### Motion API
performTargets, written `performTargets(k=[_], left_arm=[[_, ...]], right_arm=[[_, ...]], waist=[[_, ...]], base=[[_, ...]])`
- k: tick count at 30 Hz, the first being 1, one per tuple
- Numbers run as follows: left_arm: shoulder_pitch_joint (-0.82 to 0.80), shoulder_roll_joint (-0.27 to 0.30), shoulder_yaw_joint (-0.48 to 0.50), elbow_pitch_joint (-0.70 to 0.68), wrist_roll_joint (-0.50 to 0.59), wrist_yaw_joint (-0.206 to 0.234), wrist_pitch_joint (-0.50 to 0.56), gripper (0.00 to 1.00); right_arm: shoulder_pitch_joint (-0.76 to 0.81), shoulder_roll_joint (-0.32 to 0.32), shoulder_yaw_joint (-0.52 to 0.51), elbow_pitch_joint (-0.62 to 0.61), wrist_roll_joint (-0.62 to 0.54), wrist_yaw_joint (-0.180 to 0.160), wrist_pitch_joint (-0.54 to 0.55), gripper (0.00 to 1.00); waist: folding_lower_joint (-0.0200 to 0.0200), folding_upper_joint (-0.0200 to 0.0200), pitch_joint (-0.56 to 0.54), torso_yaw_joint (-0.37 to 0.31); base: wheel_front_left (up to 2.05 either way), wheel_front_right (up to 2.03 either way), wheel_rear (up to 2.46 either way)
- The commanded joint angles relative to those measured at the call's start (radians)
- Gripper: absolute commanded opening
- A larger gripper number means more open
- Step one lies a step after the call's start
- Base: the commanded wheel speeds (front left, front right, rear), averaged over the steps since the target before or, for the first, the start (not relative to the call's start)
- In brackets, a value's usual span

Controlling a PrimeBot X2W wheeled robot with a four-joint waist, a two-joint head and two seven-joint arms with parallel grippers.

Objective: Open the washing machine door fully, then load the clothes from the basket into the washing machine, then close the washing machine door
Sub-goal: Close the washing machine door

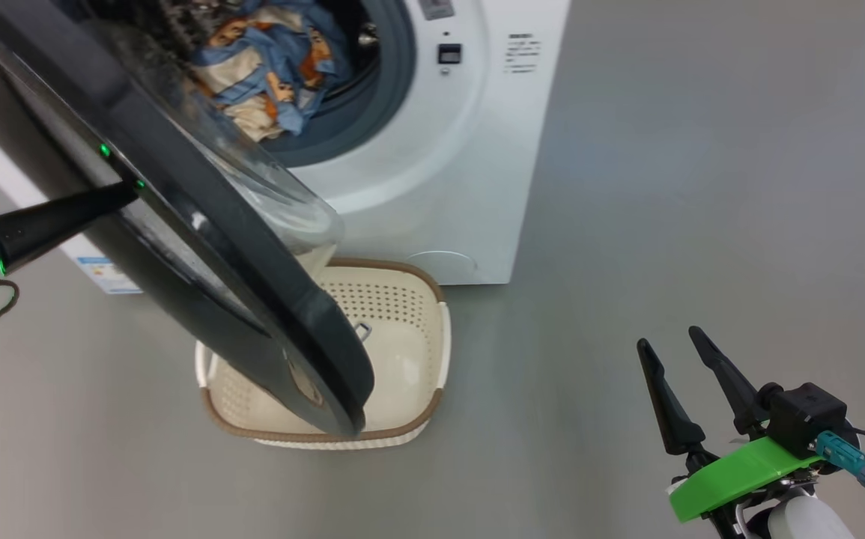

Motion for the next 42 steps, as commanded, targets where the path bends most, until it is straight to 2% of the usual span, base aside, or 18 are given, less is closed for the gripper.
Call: performTargets(k=[1,5,10,23,24,25,26,27,28,37,42], left_arm=[[-0.060,0.041,0.040,-0.014,0.015,-0.004,-0.014,0.00],[-0.071,0.039,0.044,0.008,0.027,-0.004,-0.033,0.00],[-0.071,0.034,0.045,0.019,0.033,-0.004,-0.047,0.00],[0.064,0.035,0.083,-0.046,0.018,-0.004,-0.075,0.00],[0.077,0.035,0.086,-0.052,0.019,-0.004,-0.080,0.07],[0.091,0.036,0.091,-0.059,0.022,-0.004,-0.087,0.28],[0.106,0.036,0.094,-0.065,0.026,-0.004,-0.094,0.42],[0.122,0.036,0.095,-0.073,0.031,-0.004,-0.099,0.68],[0.137,0.037,0.099,-0.079,0.038,-0.004,-0.110,1.00],[0.295,0.010,0.137,-0.133,0.062,-0.004,-0.219,1.00],[0.387,-0.011,0.149,-0.143,0.103,-0.004,-0.322,1.00]], right_arm=[[0.003,0.000,0.017,-0.028,-0.009,0.002,-0.007,1.00],[0.000,0.004,0.015,-0.030,-0.009,0.002,-0.007,1.00],[0.005,0.005,0.006,-0.033,-0.011,0.002,-0.007,1.00],[0.015,-0.004,0.003,-0.026,-0.013,0.002,-0.007,1.00],[0.016,-0.005,0.004,-0.026,-0.013,0.002,-0.007,1.00],[0.017,-0.005,0.005,-0.026,-0.013,0.002,-0.007,1.00],[0.017,-0.006,0.006,-0.025,-0.012,0.002,-0.007,1.00],[0.018,-0.007,0.007,-0.025,-0.012,0.002,-0.007,1.00],[0.018,-0.007,0.007,-0.025,-0.012,0.002,-0.007,1.00],[0.027,-0.015,0.005,-0.026,-0.007,0.002,-0.007,1.00],[0.035,-0.017,-0.001,-0.027,-0.006,0.002,-0.007,1.00]], waist=[[0.0000,-0.0001,0.016,-0.059],[0.0000,-0.0001,0.022,-0.092],[0.0000,-0.0001,0.020,-0.100],[0.0000,-0.0001,-0.016,-0.031],[0.0000,-0.0001,-0.020,-0.027],[0.0000,-0.0001,-0.021,-0.024],[0.0000,-0.0001,-0.024,-0.021],[0.0000,-0.0001,-0.026,-0.018],[0.0000,-0.0001,-0.027,-0.016],[0.0000,-0.0001,-0.035,-0.012],[0.0000,-0.0001,-0.042,-0.020]], base=[[0.00,0.00,0.00],[0.00,0.00,0.00],[0.00,0.00,0.00],[0.00,0.00,0.00],[0.00,0.00,0.00],[0.00,0.00,0.00],[0.00,0.00,0.00],[0.00,0.00,0.00],[0.00,0.00,0.00],[0.00,0.00,0.00],[0.00,0.00,0.00]])
